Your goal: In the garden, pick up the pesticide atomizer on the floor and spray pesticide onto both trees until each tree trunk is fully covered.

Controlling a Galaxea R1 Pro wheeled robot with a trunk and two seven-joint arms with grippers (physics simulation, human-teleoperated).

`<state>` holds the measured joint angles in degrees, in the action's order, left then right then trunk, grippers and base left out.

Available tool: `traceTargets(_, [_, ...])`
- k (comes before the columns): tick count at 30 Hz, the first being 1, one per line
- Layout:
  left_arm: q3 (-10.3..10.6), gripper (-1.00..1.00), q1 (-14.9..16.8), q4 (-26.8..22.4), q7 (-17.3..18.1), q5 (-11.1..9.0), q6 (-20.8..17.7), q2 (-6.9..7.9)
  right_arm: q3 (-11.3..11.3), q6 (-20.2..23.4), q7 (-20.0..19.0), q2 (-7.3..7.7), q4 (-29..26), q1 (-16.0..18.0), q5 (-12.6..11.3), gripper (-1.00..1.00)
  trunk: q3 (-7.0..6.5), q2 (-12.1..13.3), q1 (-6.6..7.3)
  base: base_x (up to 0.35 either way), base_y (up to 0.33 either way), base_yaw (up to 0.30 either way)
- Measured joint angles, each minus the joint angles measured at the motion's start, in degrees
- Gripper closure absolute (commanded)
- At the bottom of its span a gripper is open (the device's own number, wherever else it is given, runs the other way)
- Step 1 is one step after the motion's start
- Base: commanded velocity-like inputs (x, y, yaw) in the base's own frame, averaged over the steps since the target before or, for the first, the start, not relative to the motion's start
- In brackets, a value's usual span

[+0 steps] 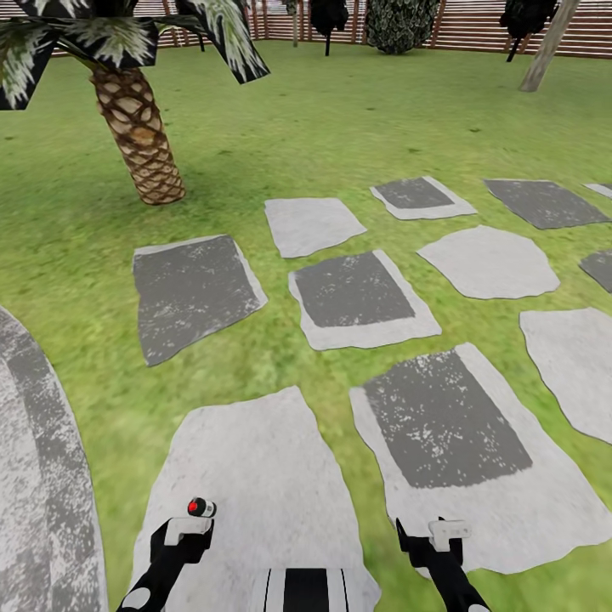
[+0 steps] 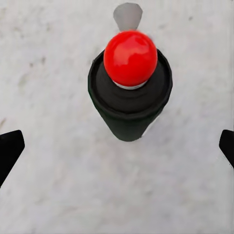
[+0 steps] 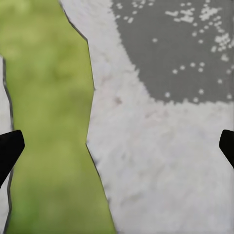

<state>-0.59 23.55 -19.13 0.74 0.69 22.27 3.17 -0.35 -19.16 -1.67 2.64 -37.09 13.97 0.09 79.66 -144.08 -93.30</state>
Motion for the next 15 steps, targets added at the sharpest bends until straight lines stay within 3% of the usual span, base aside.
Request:
traceTargets(5, [0.1,-1.0,0.0,0.1,0.0,0.0,0.0,0.0,0.0,0.0,0.0,0.0,0.0,0.0,0.0,-1.0,0.0,0.0,0.0,0.127,0.0,-0.001])
traceTargets(15, [0.2,-1.0,0.0,0.0,0.0,0.0,0.1,0.0,0.0,0.0,0.0,0.0,0.0,0.0,0.0,-1.0,0.0,0.0,0.0,0.008,0.0,0.0])
